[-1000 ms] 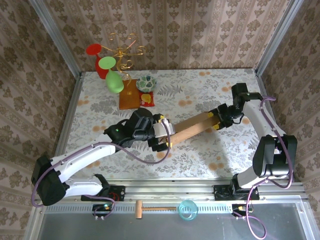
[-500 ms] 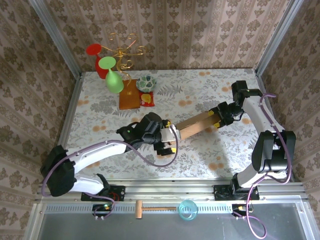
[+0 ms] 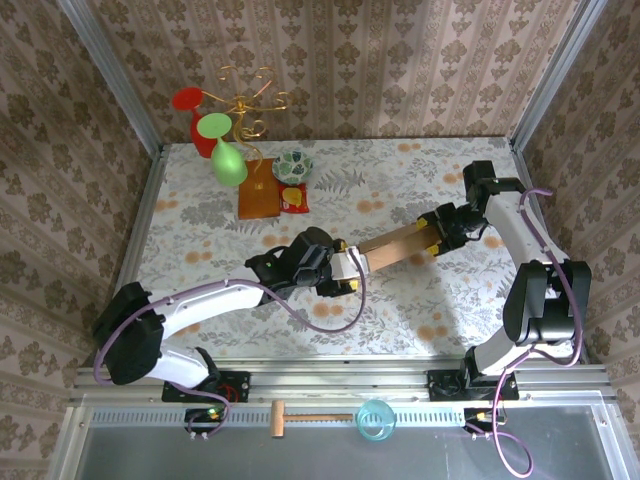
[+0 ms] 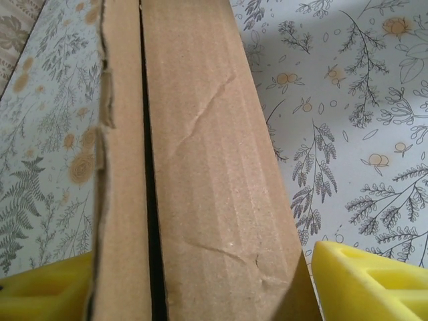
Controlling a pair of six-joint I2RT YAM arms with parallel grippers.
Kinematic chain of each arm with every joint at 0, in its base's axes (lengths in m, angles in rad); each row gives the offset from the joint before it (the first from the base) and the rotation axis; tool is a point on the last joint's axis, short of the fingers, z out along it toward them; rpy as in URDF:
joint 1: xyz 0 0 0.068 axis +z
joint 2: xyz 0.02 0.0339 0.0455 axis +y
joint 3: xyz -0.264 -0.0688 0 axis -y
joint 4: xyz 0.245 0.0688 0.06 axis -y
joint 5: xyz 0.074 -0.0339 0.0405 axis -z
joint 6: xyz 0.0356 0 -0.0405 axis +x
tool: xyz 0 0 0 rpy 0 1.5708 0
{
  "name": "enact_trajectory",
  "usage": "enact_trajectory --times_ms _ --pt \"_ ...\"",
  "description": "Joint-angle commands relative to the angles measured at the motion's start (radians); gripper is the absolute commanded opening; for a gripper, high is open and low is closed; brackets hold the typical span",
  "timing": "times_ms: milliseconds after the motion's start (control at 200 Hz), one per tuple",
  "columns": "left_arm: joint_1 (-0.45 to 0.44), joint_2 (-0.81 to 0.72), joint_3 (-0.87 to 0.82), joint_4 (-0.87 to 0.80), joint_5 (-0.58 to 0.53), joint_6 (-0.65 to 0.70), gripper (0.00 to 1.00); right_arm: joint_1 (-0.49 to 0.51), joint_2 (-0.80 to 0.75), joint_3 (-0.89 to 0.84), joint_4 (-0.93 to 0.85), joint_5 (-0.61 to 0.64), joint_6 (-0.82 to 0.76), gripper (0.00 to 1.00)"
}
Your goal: Fold the paper box
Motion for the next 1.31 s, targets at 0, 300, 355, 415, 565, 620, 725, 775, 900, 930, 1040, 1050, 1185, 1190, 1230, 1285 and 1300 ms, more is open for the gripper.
enact_trajectory --times_ms 0,300,355,415,565,620,725,775,900,930,1040,1050,1185,1190,1230,1285,1300 --pt "-0.003 -0.005 0.006 0.008 0.022 -0.028 0.66 -0.007 0.015 0.043 -0.001 -0.038 0.019 0.58" --pt "0.046 -0.042 0.019 -0.034 0.129 -0.083 0.59 -0.005 0.027 0.165 -0.040 -0.038 -0.045 0.71" --pt "0.066 -0.050 0.022 -0.044 0.169 -0.100 0.59 -0.004 0.026 0.213 -0.067 -0.025 -0.081 0.73" --pt "0.090 -0.062 0.028 -0.061 0.215 -0.117 0.58 -0.005 0.022 0.268 -0.102 -0.013 -0.124 0.75" --pt "0.149 -0.086 0.046 -0.117 0.340 -0.151 0.57 -0.005 0.010 0.433 -0.194 0.058 -0.269 0.77" --pt "0.166 -0.088 0.057 -0.150 0.368 -0.154 0.57 -0.002 -0.004 0.470 -0.191 0.094 -0.327 0.77" --pt "0.194 -0.093 0.067 -0.194 0.412 -0.150 0.55 0.003 -0.025 0.483 -0.210 0.203 -0.462 0.75" --pt "0.206 -0.098 0.066 -0.204 0.426 -0.149 0.55 0.005 -0.039 0.458 -0.204 0.249 -0.535 0.70" --pt "0.243 -0.102 0.070 -0.236 0.465 -0.144 0.54 0.036 -0.105 0.362 -0.152 0.392 -0.714 0.53" --pt "0.252 -0.102 0.071 -0.242 0.478 -0.143 0.54 0.050 -0.122 0.337 -0.142 0.426 -0.755 0.50" --pt "0.283 -0.102 0.071 -0.273 0.504 -0.121 0.54 0.129 -0.180 0.225 -0.063 0.554 -0.905 0.42" --pt "0.286 -0.102 0.071 -0.276 0.506 -0.118 0.54 0.134 -0.180 0.216 -0.053 0.556 -0.918 0.41" --pt "0.328 -0.105 0.074 -0.325 0.542 -0.082 0.54 0.141 -0.296 0.034 0.148 0.515 -1.051 0.40" --pt "0.330 -0.105 0.073 -0.327 0.543 -0.080 0.54 0.140 -0.299 0.031 0.157 0.509 -1.056 0.40" --pt "0.342 -0.105 0.077 -0.341 0.554 -0.070 0.54 0.131 -0.313 0.000 0.210 0.452 -1.099 0.41" --pt "0.352 -0.106 0.079 -0.361 0.558 -0.051 0.54 0.127 -0.300 -0.010 0.239 0.380 -1.154 0.42" --pt "0.355 -0.106 0.079 -0.366 0.559 -0.046 0.54 0.126 -0.292 -0.010 0.244 0.359 -1.171 0.42"
